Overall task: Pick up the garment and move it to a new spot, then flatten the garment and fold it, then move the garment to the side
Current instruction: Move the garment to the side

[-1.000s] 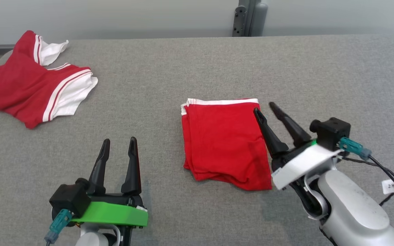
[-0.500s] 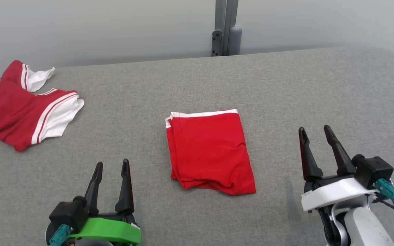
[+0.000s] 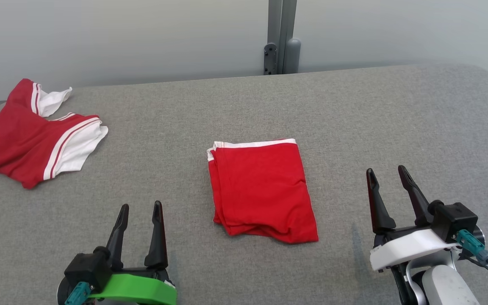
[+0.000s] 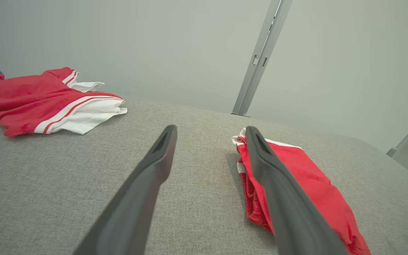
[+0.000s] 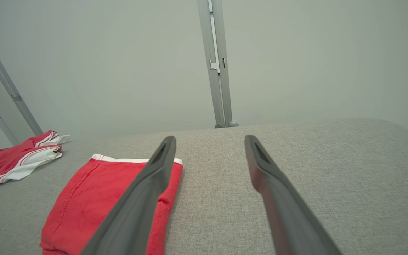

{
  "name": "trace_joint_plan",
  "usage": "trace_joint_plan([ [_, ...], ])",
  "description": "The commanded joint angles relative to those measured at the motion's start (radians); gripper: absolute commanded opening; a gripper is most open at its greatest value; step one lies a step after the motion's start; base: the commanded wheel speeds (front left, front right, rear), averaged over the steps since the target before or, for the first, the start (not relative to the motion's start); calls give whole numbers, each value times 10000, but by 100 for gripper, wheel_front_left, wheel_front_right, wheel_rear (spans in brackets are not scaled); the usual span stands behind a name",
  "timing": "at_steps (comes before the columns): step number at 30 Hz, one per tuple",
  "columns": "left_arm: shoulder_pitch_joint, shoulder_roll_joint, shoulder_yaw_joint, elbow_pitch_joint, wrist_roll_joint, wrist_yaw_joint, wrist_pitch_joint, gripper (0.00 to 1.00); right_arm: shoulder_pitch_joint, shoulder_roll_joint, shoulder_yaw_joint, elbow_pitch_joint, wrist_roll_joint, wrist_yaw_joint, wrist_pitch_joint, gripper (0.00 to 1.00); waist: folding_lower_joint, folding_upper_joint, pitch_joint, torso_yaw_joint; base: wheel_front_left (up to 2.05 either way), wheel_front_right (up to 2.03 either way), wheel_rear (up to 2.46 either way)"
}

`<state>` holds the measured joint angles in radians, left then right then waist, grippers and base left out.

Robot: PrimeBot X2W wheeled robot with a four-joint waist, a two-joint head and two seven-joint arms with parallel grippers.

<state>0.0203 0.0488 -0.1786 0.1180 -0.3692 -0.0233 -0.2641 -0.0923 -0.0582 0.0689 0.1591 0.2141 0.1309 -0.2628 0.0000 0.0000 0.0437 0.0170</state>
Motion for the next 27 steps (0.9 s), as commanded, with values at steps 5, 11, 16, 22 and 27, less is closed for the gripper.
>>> trace_joint_plan([
  [5,27,32,3,-41,104,27,-2,100,72,25,-55,53,-93,-4,-27,100,0,0,-14,98,0,0,0],
  [11,-52,32,-33,-75,144,35,-3,100,-122,-71,-61,294,-180,-4,147,100,0,0,94,327,0,0,0],
  [16,-219,32,-28,-160,230,80,-3,100,-751,-527,34,629,-73,-4,1253,100,0,0,412,663,0,0,0],
  [22,-461,30,135,-298,229,150,-3,100,-1826,-1160,667,1362,1055,-4,3235,100,0,0,915,1208,0,0,0],
  [27,-603,30,180,-363,92,204,-3,100,-2527,-1627,1416,2057,2061,-4,4201,100,0,0,1331,1679,0,0,0],
])
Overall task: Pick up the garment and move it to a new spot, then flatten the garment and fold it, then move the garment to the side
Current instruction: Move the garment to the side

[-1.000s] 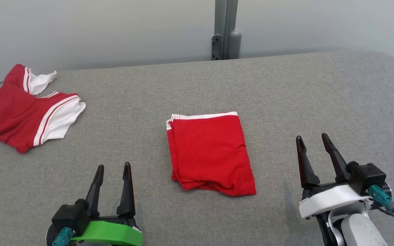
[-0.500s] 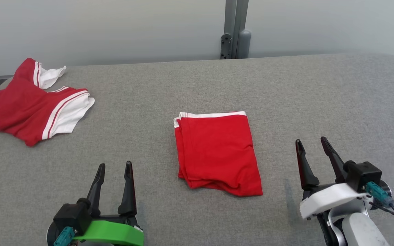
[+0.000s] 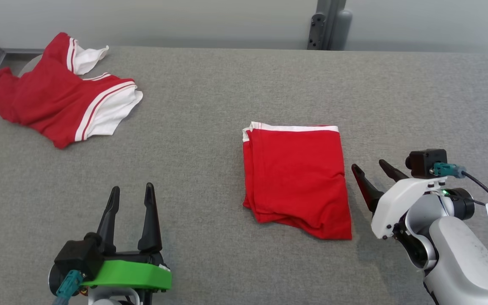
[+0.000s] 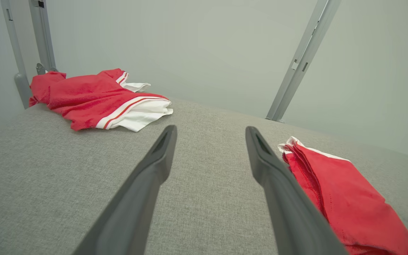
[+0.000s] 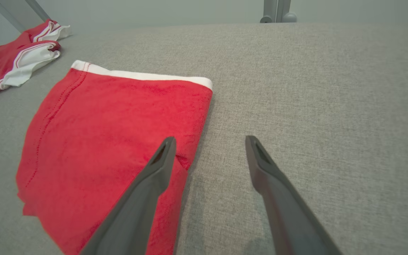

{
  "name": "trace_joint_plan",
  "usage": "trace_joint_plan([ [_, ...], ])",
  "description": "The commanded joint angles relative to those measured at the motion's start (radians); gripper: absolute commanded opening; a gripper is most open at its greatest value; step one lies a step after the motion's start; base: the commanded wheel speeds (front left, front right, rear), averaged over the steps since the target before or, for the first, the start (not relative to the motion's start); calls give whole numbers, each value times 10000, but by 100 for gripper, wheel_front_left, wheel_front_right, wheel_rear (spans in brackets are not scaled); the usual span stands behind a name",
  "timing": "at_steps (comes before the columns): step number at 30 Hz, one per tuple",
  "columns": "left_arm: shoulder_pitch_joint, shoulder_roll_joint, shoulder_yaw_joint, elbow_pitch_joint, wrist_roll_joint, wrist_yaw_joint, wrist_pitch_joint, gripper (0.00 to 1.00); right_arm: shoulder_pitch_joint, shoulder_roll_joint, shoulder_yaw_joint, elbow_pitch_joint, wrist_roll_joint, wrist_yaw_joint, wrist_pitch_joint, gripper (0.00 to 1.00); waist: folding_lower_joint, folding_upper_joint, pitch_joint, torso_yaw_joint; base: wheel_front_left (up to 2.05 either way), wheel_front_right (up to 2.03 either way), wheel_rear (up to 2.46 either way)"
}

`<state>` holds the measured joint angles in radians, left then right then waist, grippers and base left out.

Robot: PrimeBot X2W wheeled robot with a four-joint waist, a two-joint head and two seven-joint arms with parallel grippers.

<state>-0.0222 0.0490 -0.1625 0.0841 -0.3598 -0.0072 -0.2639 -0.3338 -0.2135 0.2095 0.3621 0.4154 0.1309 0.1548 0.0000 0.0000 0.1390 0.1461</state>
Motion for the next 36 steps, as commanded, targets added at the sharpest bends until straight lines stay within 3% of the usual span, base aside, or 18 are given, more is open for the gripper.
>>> trace_joint_plan([
  [1,-205,28,17,-23,-50,48,-5,100,-236,-143,131,182,220,-4,168,100,0,0,450,474,0,0,0],
  [11,-379,28,-20,-84,-251,135,-5,100,-1075,-409,894,1362,2022,-4,1379,100,0,0,876,962,0,0,0],
  [12,-386,28,-22,-90,-252,151,-4,100,-1130,-452,997,1441,2125,-4,1482,66,0,0,894,967,0,0,0],
  [13,-394,28,-20,-98,-252,164,-5,100,-1163,-477,1074,1502,2224,-4,1540,45,0,0,907,966,0,0,0],
  [14,-401,28,-14,-112,-252,166,-5,100,-1210,-513,1152,1556,2319,-4,1580,31,0,0,923,957,0,0,0],
  [16,-416,28,4,-134,-248,174,-5,100,-1356,-617,1280,1576,2417,-4,1553,14,0,0,952,897,0,0,0],
  [17,-430,27,9,-146,-229,166,-5,100,-1426,-664,1330,1550,2478,-4,1477,0,0,0,970,849,0,0,0],
  [26,-630,27,-51,-219,212,-32,-4,100,-2085,-1402,1541,1298,2316,-5,683,0,0,0,1263,-237,0,0,0],
  [32,-901,28,-102,-275,639,-256,-4,100,-2525,-1806,1366,1222,2120,-5,458,0,0,0,1716,-1629,0,0,0],
  [36,-1055,32,-105,-224,1033,-402,-3,100,-2783,-1723,1204,1253,2065,-4,280,0,0,0,2068,-2807,0,0,0],
])
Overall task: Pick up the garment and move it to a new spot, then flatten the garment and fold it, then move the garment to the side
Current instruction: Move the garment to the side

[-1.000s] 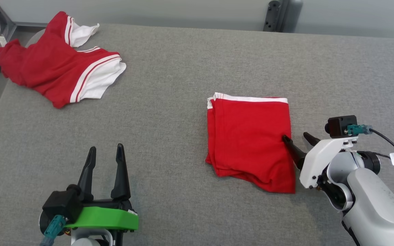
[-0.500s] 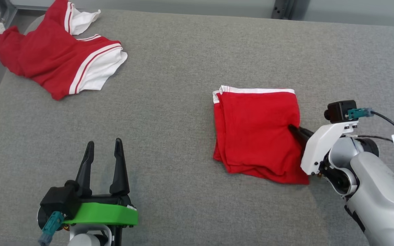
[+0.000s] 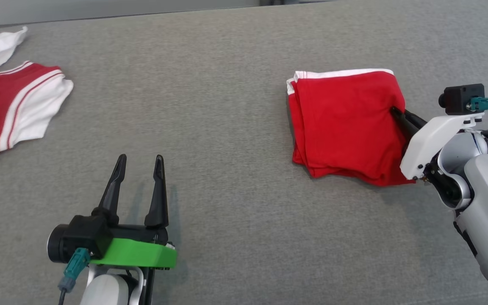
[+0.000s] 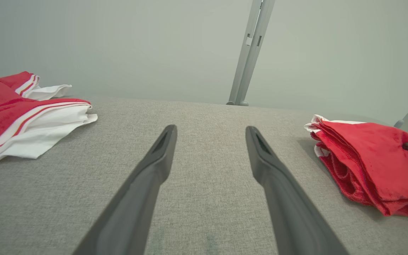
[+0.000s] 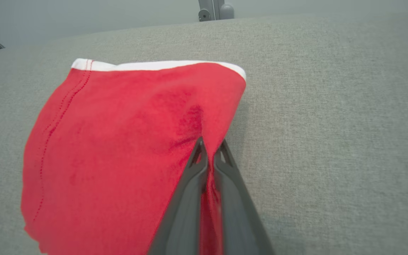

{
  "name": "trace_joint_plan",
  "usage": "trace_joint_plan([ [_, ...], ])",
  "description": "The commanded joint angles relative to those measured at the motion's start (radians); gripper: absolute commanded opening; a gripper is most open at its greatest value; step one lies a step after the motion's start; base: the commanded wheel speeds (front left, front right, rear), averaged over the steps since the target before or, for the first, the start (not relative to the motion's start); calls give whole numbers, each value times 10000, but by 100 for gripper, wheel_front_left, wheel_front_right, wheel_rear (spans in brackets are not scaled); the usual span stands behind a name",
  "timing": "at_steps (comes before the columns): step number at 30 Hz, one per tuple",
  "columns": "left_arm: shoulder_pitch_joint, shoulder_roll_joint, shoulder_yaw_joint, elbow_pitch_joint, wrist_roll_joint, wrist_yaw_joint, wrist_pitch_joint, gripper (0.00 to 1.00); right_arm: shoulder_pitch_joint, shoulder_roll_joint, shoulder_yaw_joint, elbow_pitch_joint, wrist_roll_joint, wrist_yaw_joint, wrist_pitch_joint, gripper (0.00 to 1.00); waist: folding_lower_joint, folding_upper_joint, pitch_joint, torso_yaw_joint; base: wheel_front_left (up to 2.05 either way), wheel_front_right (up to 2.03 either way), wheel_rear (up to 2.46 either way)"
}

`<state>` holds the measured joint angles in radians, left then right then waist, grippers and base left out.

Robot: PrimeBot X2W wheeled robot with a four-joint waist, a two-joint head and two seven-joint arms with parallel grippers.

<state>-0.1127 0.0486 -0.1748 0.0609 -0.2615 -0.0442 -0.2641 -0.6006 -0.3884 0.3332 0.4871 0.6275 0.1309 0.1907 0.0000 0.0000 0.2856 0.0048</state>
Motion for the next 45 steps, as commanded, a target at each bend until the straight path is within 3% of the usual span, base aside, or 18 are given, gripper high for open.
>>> trace_joint_plan([
  [1,-191,41,47,41,140,-91,-2,100,-165,98,-46,21,-46,-4,-122,0,0,0,681,-1696,0,0,0],
  [8,-428,310,141,185,608,-286,-2,100,-605,590,35,431,-75,-4,-636,0,0,0,1121,-3388,0,0,0],
  [14,-610,503,13,219,801,-380,-2,100,-1268,763,393,1136,-372,-4,-1199,0,0,0,1417,-3850,0,0,0],
  [17,-681,579,-41,245,866,-402,-1,100,-1677,901,468,1564,-426,-4,-1437,0,0,0,1546,-3743,0,0,0],
  [35,-877,738,-230,-420,980,-253,-2,100,-4524,-1208,-185,4493,-2944,-5,-2095,0,0,0,2493,-1746,0,0,0],
  [40,-804,721,-330,-578,992,-185,-2,100,-4851,-1469,-397,5110,-3206,-5,-2235,0,0,0,2596,-1488,0,0,0],
  [41,-786,723,-339,-594,987,-177,-1,100,-4894,-1533,-478,5243,-3291,-5,-2338,22,0,0,2601,-1466,0,0,0],
  [42,-779,720,-345,-602,982,-176,-2,100,-4929,-1586,-575,5377,-3401,-7,-2449,79,0,0,2602,-1451,0,0,0],
  [43,-779,715,-358,-600,975,-168,-2,100,-4936,-1602,-660,5542,-3508,-7,-2546,100,0,0,2595,-1440,0,0,0],
  [45,-780,697,-377,-587,963,-142,-2,100,-4907,-1515,-783,5807,-3649,-5,-2735,100,0,0,2550,-1442,0,0,0],
])
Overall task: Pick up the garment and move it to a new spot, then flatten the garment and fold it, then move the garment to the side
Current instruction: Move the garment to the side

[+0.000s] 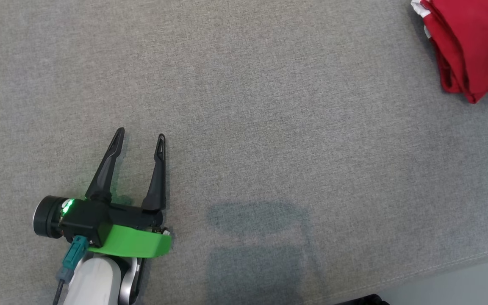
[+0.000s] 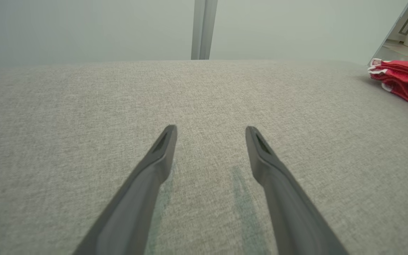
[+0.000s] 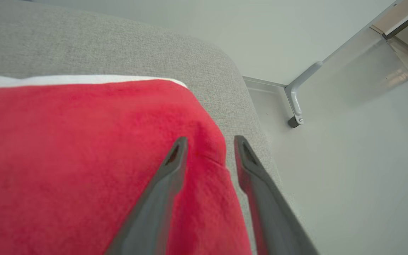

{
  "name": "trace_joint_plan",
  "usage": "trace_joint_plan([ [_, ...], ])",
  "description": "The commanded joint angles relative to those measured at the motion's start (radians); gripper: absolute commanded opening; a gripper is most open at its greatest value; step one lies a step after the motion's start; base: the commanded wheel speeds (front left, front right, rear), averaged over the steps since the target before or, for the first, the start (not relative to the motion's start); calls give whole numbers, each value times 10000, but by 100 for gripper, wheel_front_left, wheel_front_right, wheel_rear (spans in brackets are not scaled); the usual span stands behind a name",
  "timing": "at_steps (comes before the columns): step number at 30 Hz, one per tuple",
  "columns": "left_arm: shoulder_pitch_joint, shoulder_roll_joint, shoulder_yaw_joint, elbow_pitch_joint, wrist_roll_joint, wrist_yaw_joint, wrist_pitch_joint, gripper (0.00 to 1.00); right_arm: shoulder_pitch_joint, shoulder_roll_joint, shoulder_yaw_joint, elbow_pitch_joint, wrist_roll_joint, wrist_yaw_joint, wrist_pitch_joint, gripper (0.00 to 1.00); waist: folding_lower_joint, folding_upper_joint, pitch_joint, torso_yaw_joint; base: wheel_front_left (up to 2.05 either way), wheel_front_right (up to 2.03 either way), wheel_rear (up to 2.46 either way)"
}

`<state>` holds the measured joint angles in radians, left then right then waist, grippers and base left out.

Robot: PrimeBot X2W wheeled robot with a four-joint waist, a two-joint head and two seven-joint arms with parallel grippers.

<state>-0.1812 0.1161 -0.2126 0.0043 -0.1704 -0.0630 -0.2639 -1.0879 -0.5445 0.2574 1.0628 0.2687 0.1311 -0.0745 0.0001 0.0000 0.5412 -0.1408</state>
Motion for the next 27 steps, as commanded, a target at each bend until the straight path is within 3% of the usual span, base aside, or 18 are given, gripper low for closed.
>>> trace_joint_plan([
  [1,-93,15,-10,-22,43,48,-4,100,-12,85,-100,185,-96,-7,-141,100,-1,0,-43,0,0,0,0],
  [12,54,-65,-73,212,-169,44,-3,100,407,716,-211,346,151,-7,-1003,100,-1,0,-905,-110,0,0,0],
  [23,137,-259,652,677,-578,270,-3,100,1376,1718,349,-1500,1298,-7,-1700,100,-1,0,-2507,247,0,0,0],
  [27,401,-380,1040,851,-761,360,-4,100,2134,2133,123,-2258,1076,-7,-1849,100,-1,0,-3064,494,0,0,0],
])
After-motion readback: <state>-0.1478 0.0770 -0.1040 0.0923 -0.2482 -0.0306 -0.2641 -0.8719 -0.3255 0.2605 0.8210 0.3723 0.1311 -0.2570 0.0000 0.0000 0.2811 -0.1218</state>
